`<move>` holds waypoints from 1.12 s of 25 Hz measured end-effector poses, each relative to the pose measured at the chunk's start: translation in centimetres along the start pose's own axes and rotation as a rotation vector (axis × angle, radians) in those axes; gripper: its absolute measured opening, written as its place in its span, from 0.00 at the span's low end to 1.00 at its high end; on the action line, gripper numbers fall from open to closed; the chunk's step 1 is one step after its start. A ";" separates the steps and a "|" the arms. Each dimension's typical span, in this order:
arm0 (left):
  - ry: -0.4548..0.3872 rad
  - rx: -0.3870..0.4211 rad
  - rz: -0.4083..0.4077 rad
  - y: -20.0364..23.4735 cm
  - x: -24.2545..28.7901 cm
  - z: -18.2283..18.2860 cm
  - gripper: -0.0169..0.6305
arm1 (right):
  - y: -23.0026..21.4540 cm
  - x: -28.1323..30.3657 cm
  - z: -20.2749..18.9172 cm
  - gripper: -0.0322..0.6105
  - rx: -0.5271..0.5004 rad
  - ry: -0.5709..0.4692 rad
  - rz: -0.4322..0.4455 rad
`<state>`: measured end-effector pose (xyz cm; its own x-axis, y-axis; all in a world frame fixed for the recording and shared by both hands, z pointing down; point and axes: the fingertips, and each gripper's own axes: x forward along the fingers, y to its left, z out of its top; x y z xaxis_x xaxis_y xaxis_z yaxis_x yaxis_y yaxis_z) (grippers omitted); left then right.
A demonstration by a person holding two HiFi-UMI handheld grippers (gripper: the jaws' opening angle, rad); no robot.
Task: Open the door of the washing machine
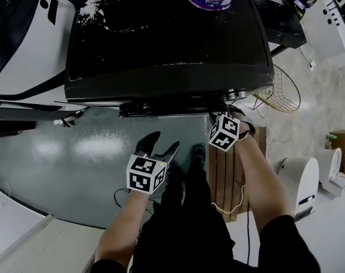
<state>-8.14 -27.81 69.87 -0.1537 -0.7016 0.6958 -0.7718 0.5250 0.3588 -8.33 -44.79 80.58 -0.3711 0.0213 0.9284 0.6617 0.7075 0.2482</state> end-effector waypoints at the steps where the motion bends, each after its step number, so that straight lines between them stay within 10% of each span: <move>1: -0.003 -0.003 0.002 0.0 -0.2 -0.1 0.49 | 0.0 -0.1 0.0 0.26 0.014 -0.002 0.006; 15: -0.010 -0.044 -0.012 0.9 -1.5 -2.3 0.49 | -0.3 -0.1 0.0 0.26 0.002 -0.023 0.003; 28: -0.008 -0.057 0.013 -0.6 -2.3 -4.6 0.49 | 7.2 -2.7 -1.6 0.25 0.207 -0.078 0.057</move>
<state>-4.48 -24.25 70.96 -0.1688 -0.6980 0.6959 -0.7335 0.5606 0.3844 -1.49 -40.87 80.28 -0.3912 0.1144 0.9132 0.5383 0.8333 0.1262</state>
